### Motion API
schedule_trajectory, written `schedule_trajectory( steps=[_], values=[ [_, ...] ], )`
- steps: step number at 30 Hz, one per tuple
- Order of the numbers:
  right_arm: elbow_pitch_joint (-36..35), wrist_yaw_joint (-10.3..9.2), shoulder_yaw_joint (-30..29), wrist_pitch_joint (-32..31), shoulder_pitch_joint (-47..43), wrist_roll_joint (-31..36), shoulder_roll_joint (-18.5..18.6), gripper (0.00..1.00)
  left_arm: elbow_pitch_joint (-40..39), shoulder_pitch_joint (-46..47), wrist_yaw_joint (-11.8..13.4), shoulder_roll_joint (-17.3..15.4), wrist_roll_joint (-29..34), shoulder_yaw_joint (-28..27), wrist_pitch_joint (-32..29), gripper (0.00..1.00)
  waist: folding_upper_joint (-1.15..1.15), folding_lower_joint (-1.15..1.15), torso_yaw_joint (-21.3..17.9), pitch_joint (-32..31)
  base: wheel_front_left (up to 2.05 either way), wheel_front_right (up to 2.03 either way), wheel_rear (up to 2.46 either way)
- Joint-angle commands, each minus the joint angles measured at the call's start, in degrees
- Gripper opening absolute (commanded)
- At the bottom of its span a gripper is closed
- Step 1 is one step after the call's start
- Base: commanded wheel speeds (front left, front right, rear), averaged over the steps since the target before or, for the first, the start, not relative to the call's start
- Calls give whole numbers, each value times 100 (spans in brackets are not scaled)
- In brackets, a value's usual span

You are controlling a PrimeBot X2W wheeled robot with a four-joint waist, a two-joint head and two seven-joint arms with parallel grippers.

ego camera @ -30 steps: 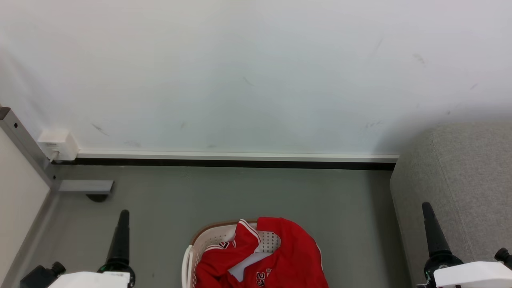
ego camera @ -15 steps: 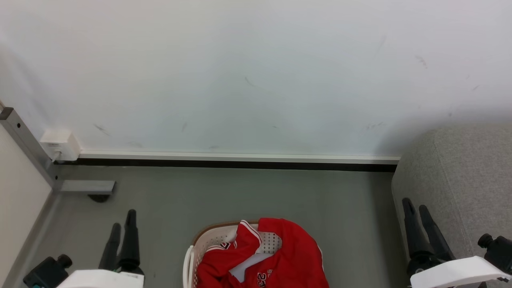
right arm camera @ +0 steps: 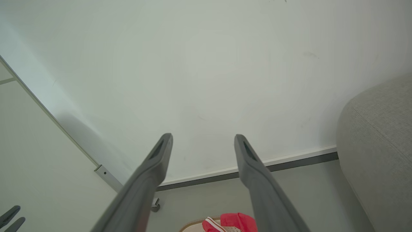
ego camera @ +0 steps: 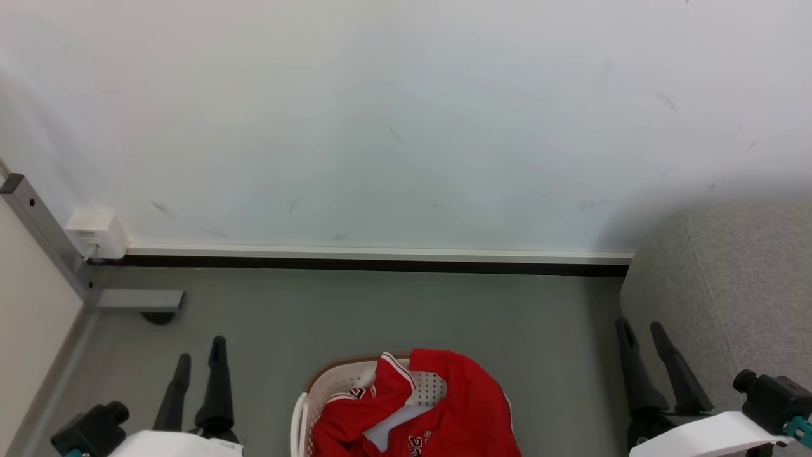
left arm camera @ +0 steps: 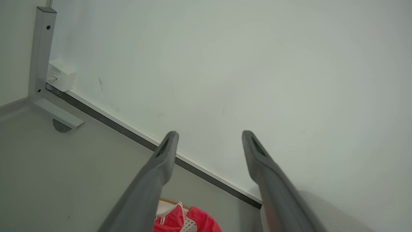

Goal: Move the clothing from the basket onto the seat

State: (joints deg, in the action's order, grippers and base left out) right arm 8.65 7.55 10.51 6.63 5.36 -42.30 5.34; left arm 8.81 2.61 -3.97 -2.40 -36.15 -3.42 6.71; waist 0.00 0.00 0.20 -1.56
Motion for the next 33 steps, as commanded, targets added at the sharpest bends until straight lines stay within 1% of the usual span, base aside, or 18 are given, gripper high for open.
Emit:
schedule_trajectory(
  steps=[1,15,33],
  values=[
    [-90,-6,37,75,119,212,58,100,-57,-9,23,-51,262,0,68,100,0,0,-3,-7,0,0,0],
    [-72,-7,129,288,118,1061,21,100,-73,-70,85,-56,1141,54,280,100,0,0,-1,-63,0,0,0],
    [-84,-9,208,518,120,1799,-42,100,-178,-127,107,-79,2132,129,511,100,0,0,-4,-117,0,0,0]
  ],
)
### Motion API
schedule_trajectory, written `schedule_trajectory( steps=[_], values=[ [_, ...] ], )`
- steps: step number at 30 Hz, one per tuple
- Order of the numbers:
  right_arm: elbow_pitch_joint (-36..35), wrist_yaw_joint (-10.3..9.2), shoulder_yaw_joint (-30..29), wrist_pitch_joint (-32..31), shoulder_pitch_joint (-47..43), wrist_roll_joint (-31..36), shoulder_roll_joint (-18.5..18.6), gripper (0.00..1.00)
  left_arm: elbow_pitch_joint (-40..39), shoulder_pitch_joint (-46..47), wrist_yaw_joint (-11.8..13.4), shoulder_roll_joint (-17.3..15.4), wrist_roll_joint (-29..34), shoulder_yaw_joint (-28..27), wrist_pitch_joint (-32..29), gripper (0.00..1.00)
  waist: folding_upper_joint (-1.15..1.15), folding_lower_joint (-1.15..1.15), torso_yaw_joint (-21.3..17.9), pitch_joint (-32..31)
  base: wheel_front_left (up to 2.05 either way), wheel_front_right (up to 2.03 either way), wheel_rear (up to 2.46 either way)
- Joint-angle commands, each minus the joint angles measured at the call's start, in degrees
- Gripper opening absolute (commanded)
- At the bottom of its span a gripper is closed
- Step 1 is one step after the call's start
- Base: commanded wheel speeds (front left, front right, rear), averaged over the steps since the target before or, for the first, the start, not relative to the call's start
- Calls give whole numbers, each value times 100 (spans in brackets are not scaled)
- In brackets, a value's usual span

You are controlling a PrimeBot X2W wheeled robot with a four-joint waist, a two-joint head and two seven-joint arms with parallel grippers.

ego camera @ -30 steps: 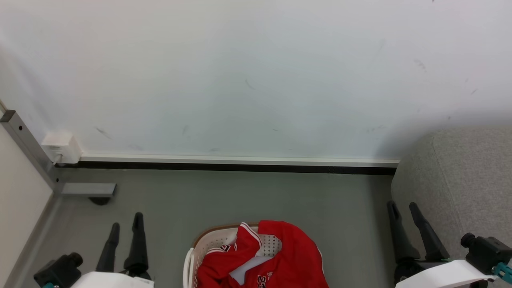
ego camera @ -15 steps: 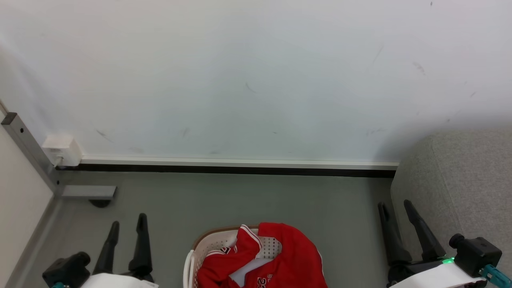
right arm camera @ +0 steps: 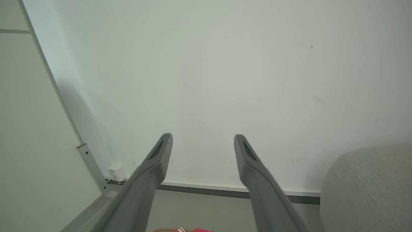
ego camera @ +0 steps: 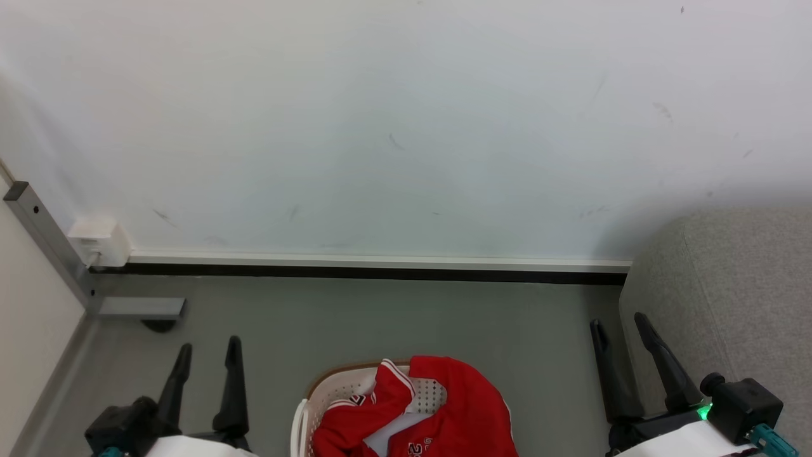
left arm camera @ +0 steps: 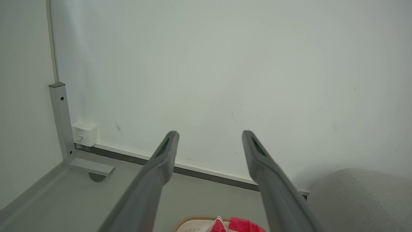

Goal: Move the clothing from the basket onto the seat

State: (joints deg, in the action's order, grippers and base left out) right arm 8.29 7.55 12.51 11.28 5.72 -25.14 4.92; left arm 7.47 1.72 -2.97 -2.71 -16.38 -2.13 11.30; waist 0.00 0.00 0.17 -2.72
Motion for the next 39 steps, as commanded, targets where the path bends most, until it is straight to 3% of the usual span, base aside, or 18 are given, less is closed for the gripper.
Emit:
schedule_trajectory(
  steps=[1,22,39],
  values=[
    [-38,-9,4,60,84,115,-4,100,-46,-41,14,-48,189,11,56,100,0,0,-2,-5,0,0,0],
    [189,-11,20,306,117,998,-88,100,-15,-66,84,-74,1197,111,304,100,0,0,-36,-41,0,0,0],
    [182,-12,87,388,132,1311,-50,100,3,-48,31,-61,1485,88,388,100,0,0,-101,-42,0,0,0]
  ],
)
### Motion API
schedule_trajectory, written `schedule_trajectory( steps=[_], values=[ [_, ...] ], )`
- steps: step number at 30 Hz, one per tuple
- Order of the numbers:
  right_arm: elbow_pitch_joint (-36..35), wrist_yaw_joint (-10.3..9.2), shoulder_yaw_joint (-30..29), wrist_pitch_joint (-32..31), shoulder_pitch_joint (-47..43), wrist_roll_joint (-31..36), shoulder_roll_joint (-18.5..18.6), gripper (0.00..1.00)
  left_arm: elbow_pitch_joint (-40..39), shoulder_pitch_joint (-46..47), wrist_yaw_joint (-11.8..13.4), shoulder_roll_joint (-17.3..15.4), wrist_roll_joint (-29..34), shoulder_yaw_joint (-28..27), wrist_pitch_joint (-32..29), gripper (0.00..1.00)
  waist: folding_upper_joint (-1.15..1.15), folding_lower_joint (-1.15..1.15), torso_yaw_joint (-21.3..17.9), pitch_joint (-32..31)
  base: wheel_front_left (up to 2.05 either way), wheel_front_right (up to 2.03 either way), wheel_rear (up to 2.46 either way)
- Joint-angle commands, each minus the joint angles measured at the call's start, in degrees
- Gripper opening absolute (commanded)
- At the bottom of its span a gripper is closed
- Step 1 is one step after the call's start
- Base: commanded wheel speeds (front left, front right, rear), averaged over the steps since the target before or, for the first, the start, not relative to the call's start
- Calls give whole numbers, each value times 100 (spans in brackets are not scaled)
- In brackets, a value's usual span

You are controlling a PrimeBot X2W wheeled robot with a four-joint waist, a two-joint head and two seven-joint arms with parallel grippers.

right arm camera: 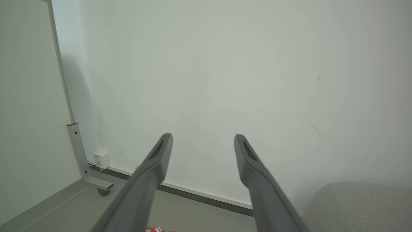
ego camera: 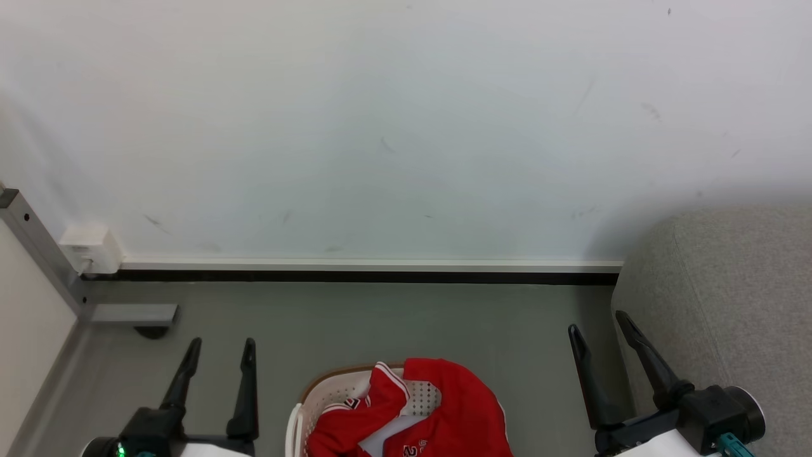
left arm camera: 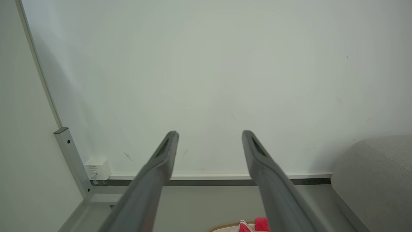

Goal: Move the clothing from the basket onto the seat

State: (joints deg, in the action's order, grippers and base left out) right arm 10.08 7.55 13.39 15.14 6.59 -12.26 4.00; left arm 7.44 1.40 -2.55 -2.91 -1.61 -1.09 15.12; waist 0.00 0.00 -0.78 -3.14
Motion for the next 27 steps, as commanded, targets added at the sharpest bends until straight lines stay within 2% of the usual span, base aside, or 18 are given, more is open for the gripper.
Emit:
schedule_trajectory(
  steps=[1,16,27],
  values=[
    [6,-12,-2,1,43,15,44,100,6,-17,-16,-41,6,-18,6,100,0,0,-12,1,0,0,0],
    [-39,-12,-30,1,145,-25,45,100,-56,73,-74,-32,-6,-78,5,100,0,0,-177,223,0,0,0],
    [-200,-12,-244,0,402,37,9,100,-109,406,-184,-26,-120,-98,6,100,0,0,-311,893,0,0,0]
  ],
)
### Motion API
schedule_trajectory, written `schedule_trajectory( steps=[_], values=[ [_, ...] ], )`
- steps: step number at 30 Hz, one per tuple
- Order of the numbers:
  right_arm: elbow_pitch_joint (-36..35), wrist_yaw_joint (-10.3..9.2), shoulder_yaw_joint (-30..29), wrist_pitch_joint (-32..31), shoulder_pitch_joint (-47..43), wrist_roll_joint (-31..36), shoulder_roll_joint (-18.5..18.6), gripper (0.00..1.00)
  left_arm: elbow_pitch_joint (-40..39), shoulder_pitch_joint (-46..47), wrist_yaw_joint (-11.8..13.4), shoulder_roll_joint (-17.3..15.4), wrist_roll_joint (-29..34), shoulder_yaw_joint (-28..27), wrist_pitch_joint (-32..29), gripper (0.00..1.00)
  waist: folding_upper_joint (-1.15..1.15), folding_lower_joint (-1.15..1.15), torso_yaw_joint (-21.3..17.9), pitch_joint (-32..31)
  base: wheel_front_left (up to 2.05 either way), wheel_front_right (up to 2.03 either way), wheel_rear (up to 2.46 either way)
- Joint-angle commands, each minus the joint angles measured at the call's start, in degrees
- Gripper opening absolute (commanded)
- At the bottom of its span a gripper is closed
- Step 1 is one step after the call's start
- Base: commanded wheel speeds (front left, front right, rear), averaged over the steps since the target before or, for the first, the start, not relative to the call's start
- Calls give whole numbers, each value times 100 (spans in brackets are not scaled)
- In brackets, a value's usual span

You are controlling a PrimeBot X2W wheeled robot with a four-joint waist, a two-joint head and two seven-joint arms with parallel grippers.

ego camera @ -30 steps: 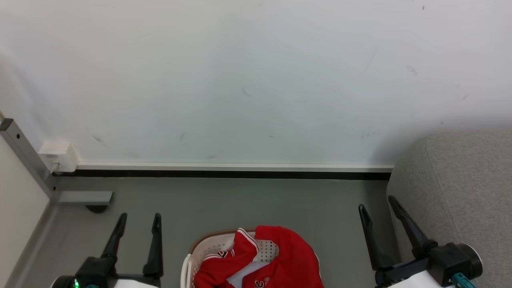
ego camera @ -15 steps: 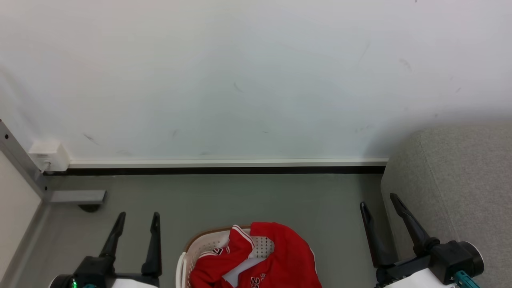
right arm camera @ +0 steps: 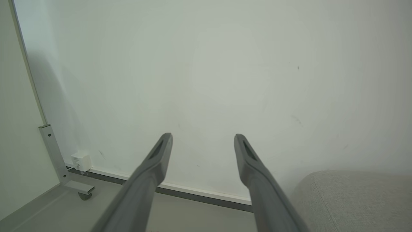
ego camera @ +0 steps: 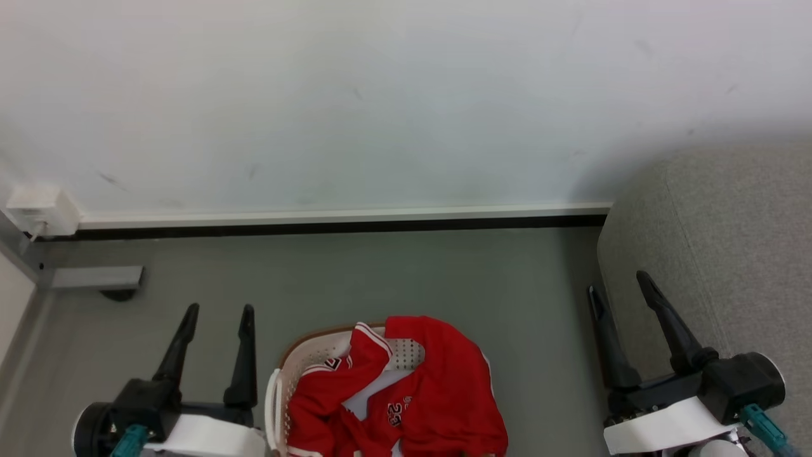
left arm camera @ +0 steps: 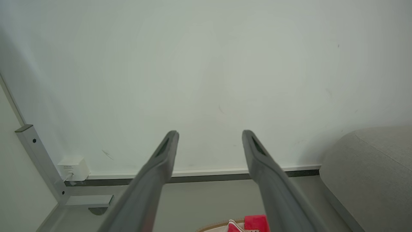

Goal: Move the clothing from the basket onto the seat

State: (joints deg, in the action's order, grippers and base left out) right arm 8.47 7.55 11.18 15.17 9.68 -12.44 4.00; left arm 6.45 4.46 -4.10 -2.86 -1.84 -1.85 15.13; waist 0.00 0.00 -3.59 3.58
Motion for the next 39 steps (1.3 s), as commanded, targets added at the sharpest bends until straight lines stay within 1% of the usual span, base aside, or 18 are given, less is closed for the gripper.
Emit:
schedule_trajectory(
  steps=[1,9,10,11,12,16,19,23,29,34,37,39],
  values=[
    [-64,-12,-34,-3,143,54,0,100,2,165,-45,-31,-97,-21,4,100,0,0,-39,303,0,0,0],
    [-223,-12,-186,-3,567,65,-59,100,342,727,-147,-50,-133,0,4,100,0,0,-136,990,0,0,0],
    [-223,-12,-186,-3,567,65,-59,100,342,727,-147,-50,-133,0,4,100,0,0,-136,990,0,0,0],
    [-263,-12,-243,-3,664,61,-69,100,491,896,-181,-65,-118,41,4,100,0,0,-166,1152,0,0,0],
    [-263,-12,-243,-3,664,61,-69,100,491,896,-181,-65,-118,41,4,100,0,0,-166,1152,0,0,0],
    [-370,-12,-396,-3,842,37,-83,100,859,1209,-239,-107,-132,138,4,100,0,0,-248,1485,0,0,0],
    [-436,-12,-470,-3,965,66,-90,100,1383,1426,-274,-134,-185,189,4,100,0,0,-332,1733,0,0,0],
    [-534,-12,-519,-3,1100,43,-99,100,2240,1937,-291,-212,-245,301,4,100,0,0,-449,2074,0,0,0],
    [-663,-12,-530,-3,1303,-14,-107,100,3301,2661,-329,-433,-273,617,-8,100,0,0,-623,2585,0,0,0],
    [-792,-12,-570,-3,1505,-136,-109,100,4135,3194,-339,-631,-322,1084,-118,100,0,0,-797,2986,0,0,0],
    [-855,-12,-574,-3,1616,-196,-112,100,4596,3483,-332,-787,-505,1452,-219,100,0,0,-901,3202,0,0,0],
    [-889,-12,-545,-3,1678,-240,-111,100,4858,3646,-334,-828,-686,1743,-324,100,0,0,-972,3335,0,0,0]
  ],
)
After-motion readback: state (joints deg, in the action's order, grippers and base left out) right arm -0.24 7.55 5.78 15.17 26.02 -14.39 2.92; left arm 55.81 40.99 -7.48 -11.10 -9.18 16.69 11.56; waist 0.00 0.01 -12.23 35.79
